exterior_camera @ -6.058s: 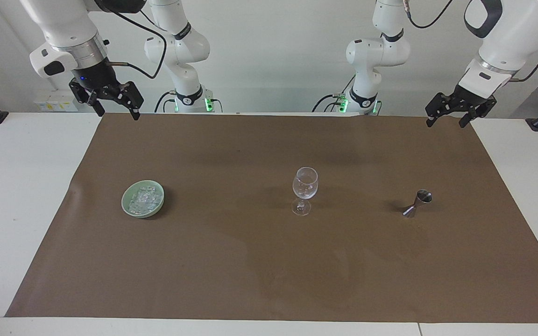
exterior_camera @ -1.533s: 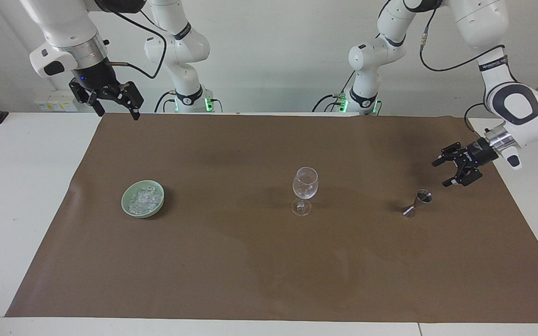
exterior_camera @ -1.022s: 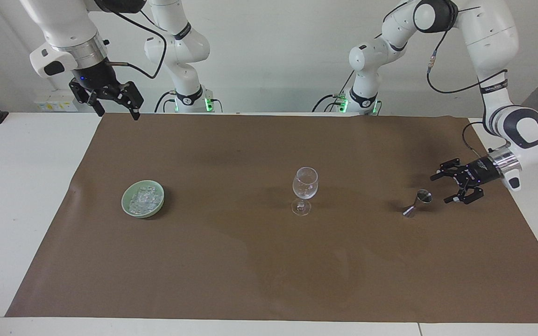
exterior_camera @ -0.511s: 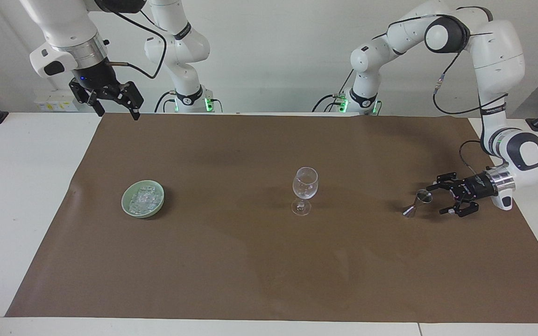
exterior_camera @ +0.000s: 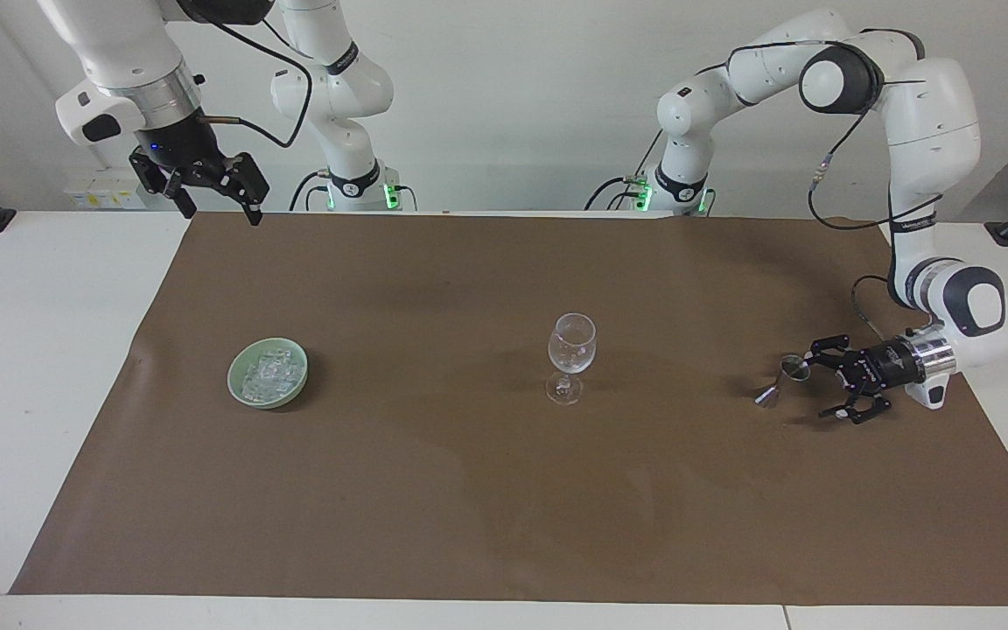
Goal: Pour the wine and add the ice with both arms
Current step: 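Close the left gripper around the small silver cup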
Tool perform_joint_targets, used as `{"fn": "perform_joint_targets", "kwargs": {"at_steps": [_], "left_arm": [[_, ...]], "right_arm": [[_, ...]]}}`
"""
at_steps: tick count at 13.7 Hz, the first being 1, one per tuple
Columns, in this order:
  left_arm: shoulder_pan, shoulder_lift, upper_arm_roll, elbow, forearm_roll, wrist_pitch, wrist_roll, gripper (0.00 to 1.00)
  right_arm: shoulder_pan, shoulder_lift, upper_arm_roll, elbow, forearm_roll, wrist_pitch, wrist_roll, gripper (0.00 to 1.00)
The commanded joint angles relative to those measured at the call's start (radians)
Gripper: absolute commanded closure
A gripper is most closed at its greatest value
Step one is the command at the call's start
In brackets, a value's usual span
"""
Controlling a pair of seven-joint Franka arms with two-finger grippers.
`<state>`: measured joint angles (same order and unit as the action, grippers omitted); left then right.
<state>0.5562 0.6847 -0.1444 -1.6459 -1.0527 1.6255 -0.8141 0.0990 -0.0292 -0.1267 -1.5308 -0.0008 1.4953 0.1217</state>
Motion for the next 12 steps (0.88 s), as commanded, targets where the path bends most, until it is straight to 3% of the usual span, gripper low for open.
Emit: {"fn": "perform_joint_targets", "kwargs": {"at_steps": [1, 12], "left_arm": [[0.011, 0.025, -0.024, 0.018, -0.03, -0.013, 0.077, 0.0], [0.004, 0.027, -0.038, -0.018, -0.035, -0.019, 0.178, 0.0]], "right_arm": [[-0.002, -0.015, -0.002, -0.011, 0.027, -0.007, -0.016, 0.0], [-0.002, -0.015, -0.002, -0.011, 0.027, -0.007, -0.016, 0.0]]}}
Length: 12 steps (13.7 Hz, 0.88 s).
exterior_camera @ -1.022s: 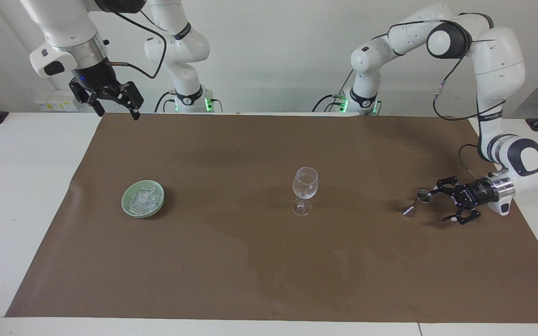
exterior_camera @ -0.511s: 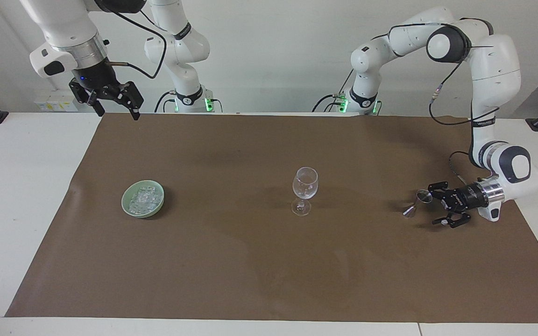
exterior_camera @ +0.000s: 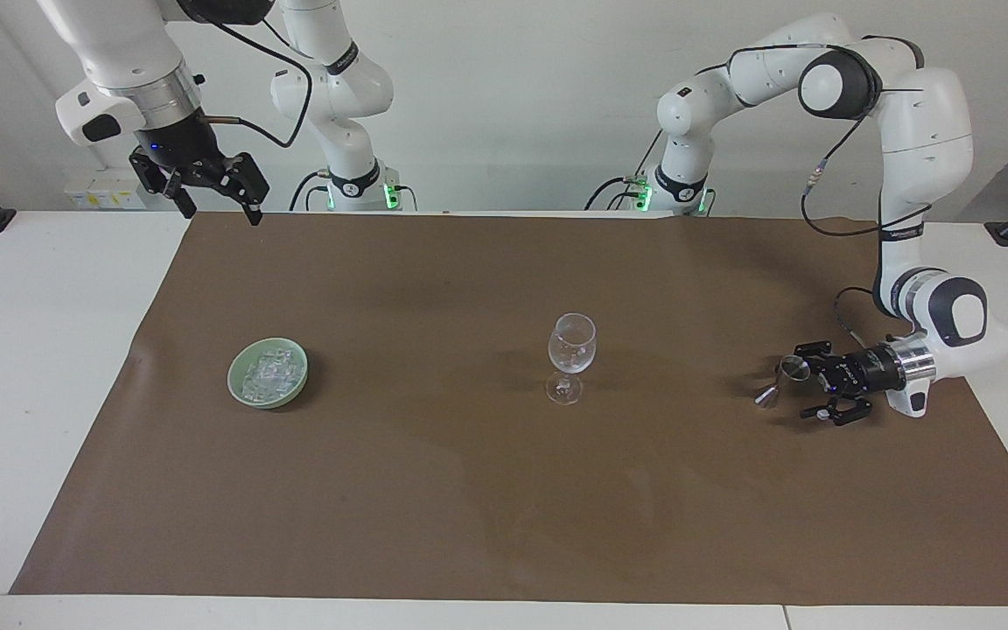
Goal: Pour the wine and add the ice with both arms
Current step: 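Close the left gripper around the small silver cup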
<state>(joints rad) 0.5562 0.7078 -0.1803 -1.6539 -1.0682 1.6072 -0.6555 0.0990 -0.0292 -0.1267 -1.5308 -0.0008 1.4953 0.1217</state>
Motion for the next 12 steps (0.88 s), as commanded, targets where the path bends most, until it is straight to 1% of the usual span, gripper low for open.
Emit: {"fn": "perform_joint_targets", "kwargs": {"at_steps": [1, 7, 11, 12], "left_arm": [[0.004, 0.002, -0.002, -0.014, -0.026, -0.001, 0.019, 0.0], [-0.012, -0.001, -0.001, -0.035, -0.055, -0.003, 0.01, 0.0], [-0.016, -0.001, -0.001, -0.037, -0.053, -0.004, 0.005, 0.0], [-0.015, -0.002, -0.001, -0.037, -0.053, -0.013, 0.004, 0.1]], "right_arm": [[-0.002, -0.015, -0.002, -0.011, 0.027, -0.007, -0.016, 0.0], [-0.002, -0.015, -0.002, -0.011, 0.027, -0.007, -0.016, 0.0], [-0.002, -0.015, -0.002, -0.011, 0.027, -0.007, -0.016, 0.0], [-0.002, -0.015, -0.002, -0.011, 0.027, -0.007, -0.016, 0.0]]}}
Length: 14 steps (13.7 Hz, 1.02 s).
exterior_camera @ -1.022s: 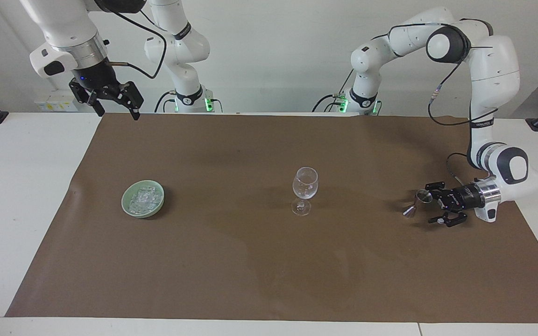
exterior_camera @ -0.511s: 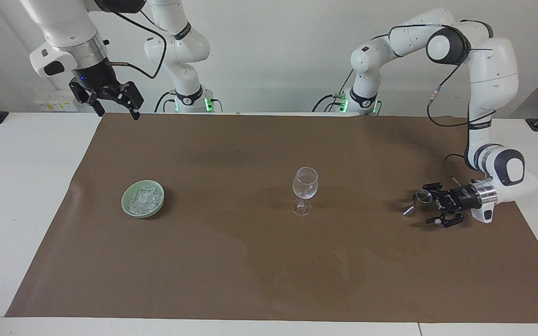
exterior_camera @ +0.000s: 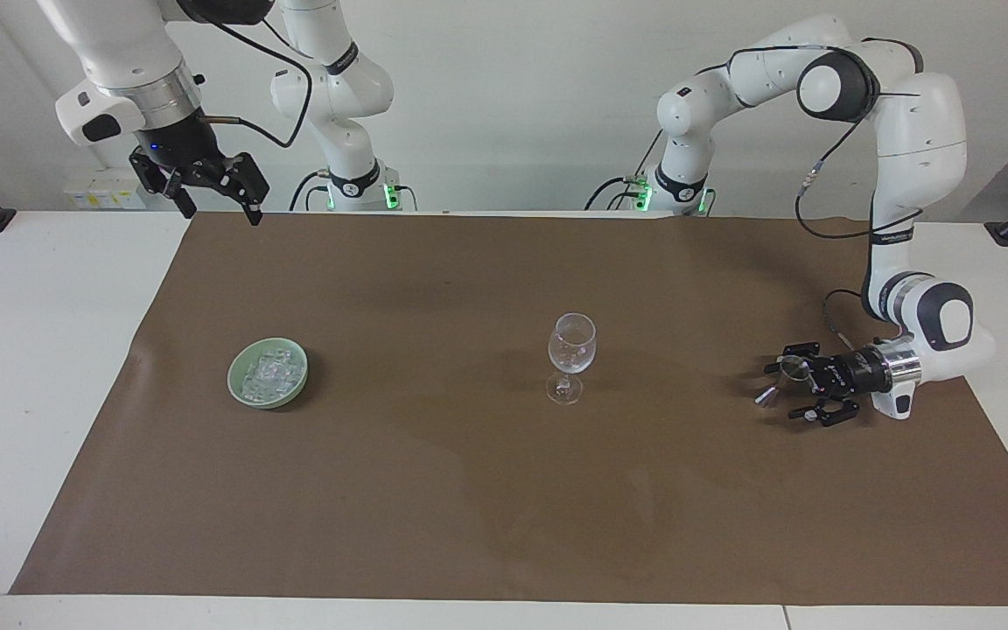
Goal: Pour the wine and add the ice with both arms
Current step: 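Close the left gripper around the small silver cup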
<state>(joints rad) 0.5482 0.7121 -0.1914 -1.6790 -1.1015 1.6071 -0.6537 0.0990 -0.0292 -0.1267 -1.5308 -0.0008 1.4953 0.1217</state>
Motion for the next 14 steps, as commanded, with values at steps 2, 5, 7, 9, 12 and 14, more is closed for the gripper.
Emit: {"fn": "perform_joint_targets", "kwargs": {"at_steps": [2, 5, 7, 9, 12, 14], "left_arm": [[-0.004, -0.006, 0.01, -0.01, -0.02, -0.018, -0.004, 0.38], [-0.001, -0.006, 0.01, -0.01, -0.02, -0.018, -0.004, 0.67], [0.001, -0.006, 0.01, -0.01, -0.02, -0.018, -0.006, 0.72], [0.006, -0.008, 0.012, -0.01, -0.018, -0.018, -0.006, 0.85], [0.006, -0.008, 0.012, -0.01, -0.014, -0.018, -0.004, 1.0], [0.006, -0.01, 0.012, -0.008, -0.014, -0.036, -0.006, 1.0]], "right_arm": [[-0.002, -0.015, -0.002, -0.011, 0.027, -0.007, -0.016, 0.0], [-0.002, -0.015, -0.002, -0.011, 0.027, -0.007, -0.016, 0.0], [-0.002, -0.015, -0.002, -0.011, 0.027, -0.007, -0.016, 0.0], [-0.002, -0.015, -0.002, -0.011, 0.027, -0.007, -0.016, 0.0], [-0.002, -0.015, -0.002, -0.011, 0.027, -0.007, -0.016, 0.0], [-0.002, -0.015, -0.002, -0.011, 0.027, -0.007, -0.016, 0.0]]}}
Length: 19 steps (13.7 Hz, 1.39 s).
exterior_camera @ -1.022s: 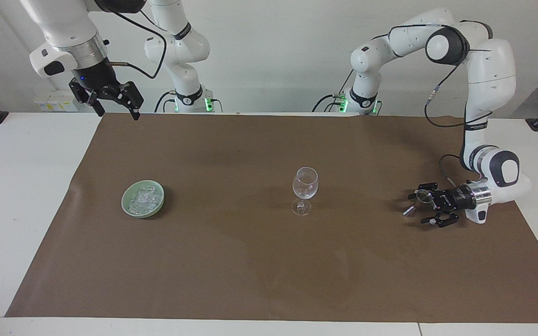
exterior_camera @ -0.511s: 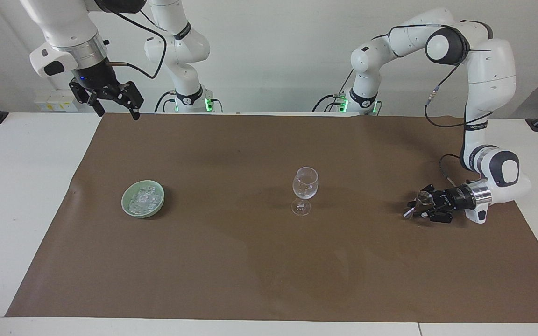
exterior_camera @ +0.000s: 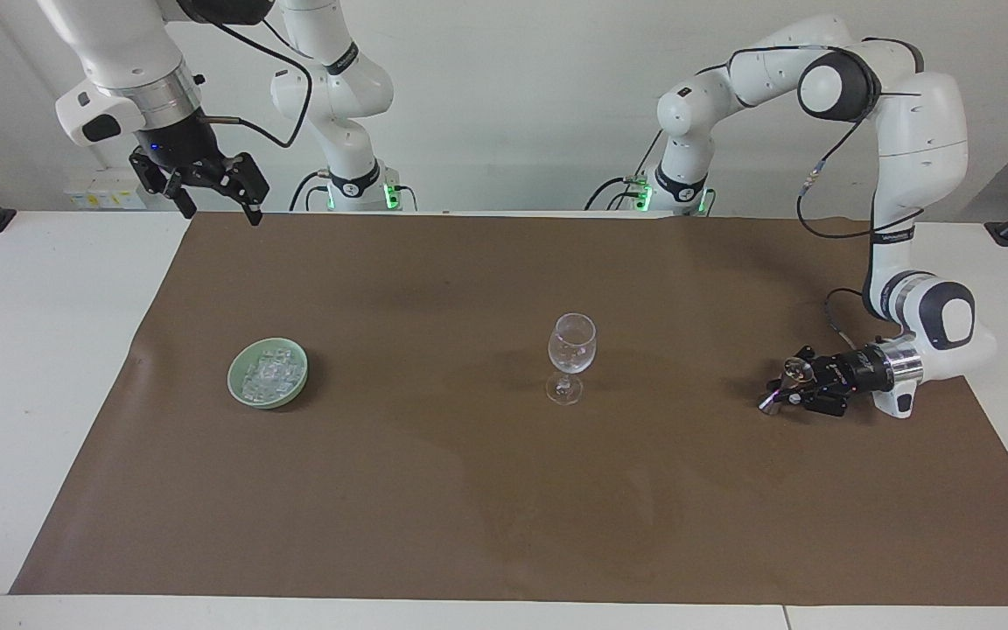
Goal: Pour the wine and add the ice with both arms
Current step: 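Lift and carry the silver cup with the left gripper over the clear glass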
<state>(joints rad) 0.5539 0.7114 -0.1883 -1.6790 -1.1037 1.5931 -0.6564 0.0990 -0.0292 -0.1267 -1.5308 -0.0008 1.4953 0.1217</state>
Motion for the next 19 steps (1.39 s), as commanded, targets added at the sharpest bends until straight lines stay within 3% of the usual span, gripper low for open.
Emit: {"fn": "perform_joint_targets", "kwargs": {"at_steps": [1, 12, 19], "left_arm": [[-0.005, -0.01, 0.009, -0.01, -0.015, -0.024, -0.002, 1.0], [-0.052, -0.069, 0.006, -0.03, -0.021, -0.059, -0.081, 1.0], [-0.106, -0.188, -0.017, -0.12, -0.076, -0.062, -0.117, 1.0]], "right_arm": [[-0.002, -0.015, -0.002, -0.011, 0.027, -0.007, -0.016, 0.0], [-0.002, -0.015, -0.002, -0.011, 0.027, -0.007, -0.016, 0.0], [-0.002, -0.015, -0.002, -0.011, 0.027, -0.007, -0.016, 0.0]]}}
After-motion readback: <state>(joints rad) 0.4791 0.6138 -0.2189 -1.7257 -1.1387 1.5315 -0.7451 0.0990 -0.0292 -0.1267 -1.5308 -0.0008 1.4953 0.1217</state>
